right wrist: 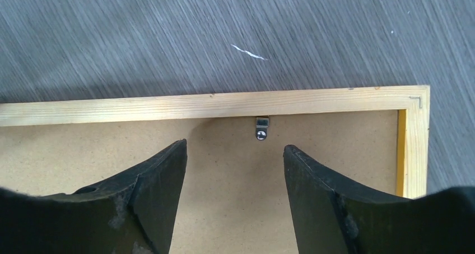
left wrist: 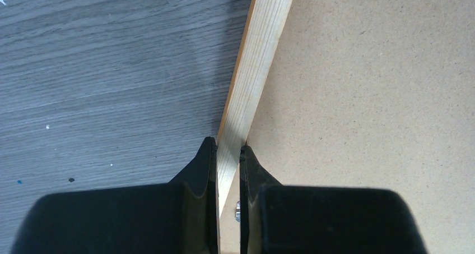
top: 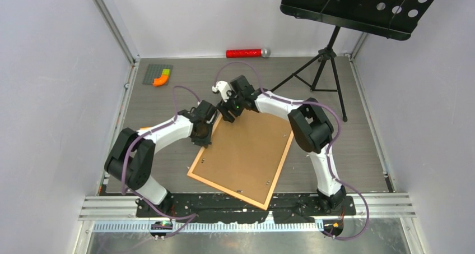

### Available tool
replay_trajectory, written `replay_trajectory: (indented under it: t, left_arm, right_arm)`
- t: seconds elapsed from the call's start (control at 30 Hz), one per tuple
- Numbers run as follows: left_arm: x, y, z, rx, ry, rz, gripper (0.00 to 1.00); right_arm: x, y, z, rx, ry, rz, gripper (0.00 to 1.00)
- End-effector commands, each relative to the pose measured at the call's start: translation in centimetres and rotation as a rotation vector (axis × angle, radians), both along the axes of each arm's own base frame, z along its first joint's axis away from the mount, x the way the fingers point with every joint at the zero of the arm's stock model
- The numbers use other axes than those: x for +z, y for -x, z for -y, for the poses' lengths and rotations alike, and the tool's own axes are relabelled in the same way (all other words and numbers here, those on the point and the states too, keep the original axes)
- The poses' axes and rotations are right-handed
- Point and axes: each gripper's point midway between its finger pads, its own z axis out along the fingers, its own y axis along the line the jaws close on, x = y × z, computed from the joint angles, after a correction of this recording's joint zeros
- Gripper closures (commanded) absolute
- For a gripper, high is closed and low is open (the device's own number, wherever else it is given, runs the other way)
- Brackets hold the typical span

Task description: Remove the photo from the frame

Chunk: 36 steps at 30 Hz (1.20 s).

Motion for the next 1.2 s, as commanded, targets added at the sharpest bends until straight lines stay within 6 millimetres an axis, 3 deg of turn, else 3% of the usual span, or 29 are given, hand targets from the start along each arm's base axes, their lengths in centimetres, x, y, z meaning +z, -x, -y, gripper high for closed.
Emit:
replay_trajectory:
  t: [0.0, 0.3, 0.4, 0.67, 0.83, 1.0, 1.17]
  left_arm:
    - [-2.8, 3.5, 1.2, -0.003, 0.066, -0.162, 1.0]
    - [-2.9, 7.4, 3.8, -0.167, 0.203, -0.209, 1.0]
    - [-2.9, 8.5, 3.9, -0.193, 0.198, -0.231, 1.0]
    - [-3.2, 11.2, 3.0, -0.166, 0.19, -0.296, 1.0]
    - [-3.3, 11.2, 2.4, -0.143, 0.163, -0.296, 1.0]
    - [-3.8, 11.2, 1.0, -0.119, 0.076, -0.309, 1.0]
    - [-3.3, 10.5, 1.0, -0.115, 0.059, -0.29, 1.0]
  right_arm:
    - [1.4, -1.1, 0.1, -0.004, 0.064, 0.055, 0.3]
    - [1.9, 1.0, 0.3, 0.017, 0.017, 0.04, 0.32]
    - [1.8, 2.2, 0.3, 0.018, -0.019, 0.017, 0.32]
    - [1.4, 1.7, 0.5, -0.014, -0.017, 0.03, 0.31]
    - [0.7, 1.3, 0.3, -0.017, -0.008, 0.029, 0.31]
    - [1.2, 0.9, 0.3, -0.006, 0.0, 0.062, 0.37]
    - [3.7, -0.9, 3.4, -0.027, 0.136, 0.233, 0.37]
